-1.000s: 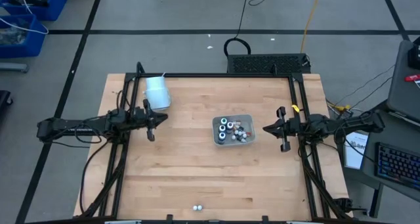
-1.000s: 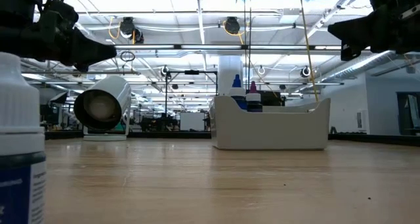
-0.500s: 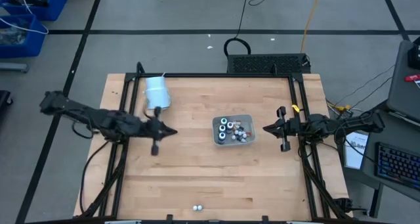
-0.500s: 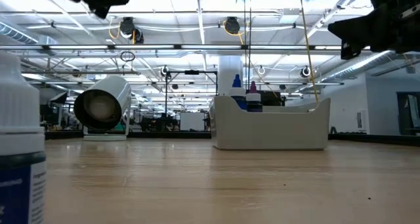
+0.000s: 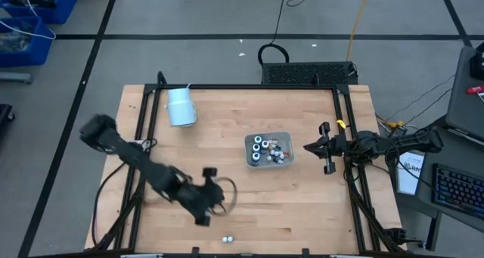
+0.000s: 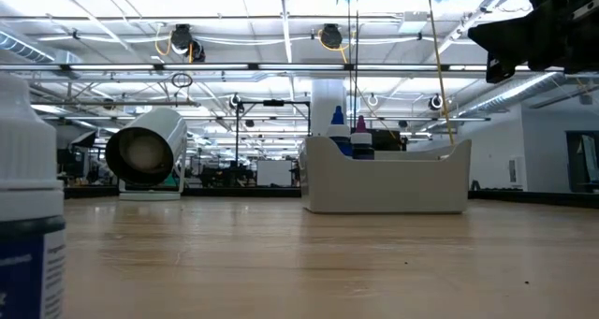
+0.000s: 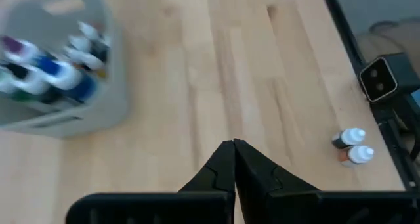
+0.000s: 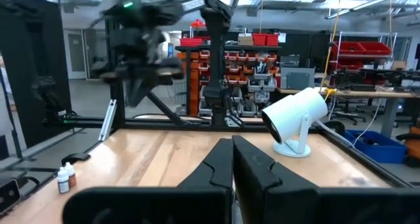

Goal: Pick & Place food coloring
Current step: Put the small dark orange food coloring bottle into the bin

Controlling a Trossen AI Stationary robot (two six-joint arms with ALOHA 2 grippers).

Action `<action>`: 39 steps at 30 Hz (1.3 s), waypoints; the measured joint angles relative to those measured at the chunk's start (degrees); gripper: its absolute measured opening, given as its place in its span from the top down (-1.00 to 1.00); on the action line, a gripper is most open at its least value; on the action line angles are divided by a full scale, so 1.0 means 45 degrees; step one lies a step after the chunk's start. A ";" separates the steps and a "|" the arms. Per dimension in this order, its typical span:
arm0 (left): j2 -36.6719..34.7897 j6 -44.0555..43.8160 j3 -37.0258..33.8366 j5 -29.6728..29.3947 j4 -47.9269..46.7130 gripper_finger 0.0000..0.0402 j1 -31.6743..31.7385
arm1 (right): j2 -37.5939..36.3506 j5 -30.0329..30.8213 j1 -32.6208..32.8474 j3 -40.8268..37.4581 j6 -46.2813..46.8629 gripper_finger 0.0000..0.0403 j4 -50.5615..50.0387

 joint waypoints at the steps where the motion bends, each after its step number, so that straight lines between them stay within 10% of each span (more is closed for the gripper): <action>1: 0.0607 -0.0305 0.0526 0.0004 -0.0365 0.95 -0.0139 | 0.0000 0.0000 0.0000 0.0000 0.0077 1.00 0.0000; 19: 0.7915 -0.3202 0.9497 0.3419 -0.5866 0.77 -0.0895 | 0.0005 0.0019 0.0000 0.0000 -0.0803 1.00 0.0131; 39: 0.8457 -0.4595 0.9787 0.3469 -0.6147 -0.23 -0.1389 | 0.0005 0.0019 0.0000 -0.0001 -0.0570 1.00 0.0039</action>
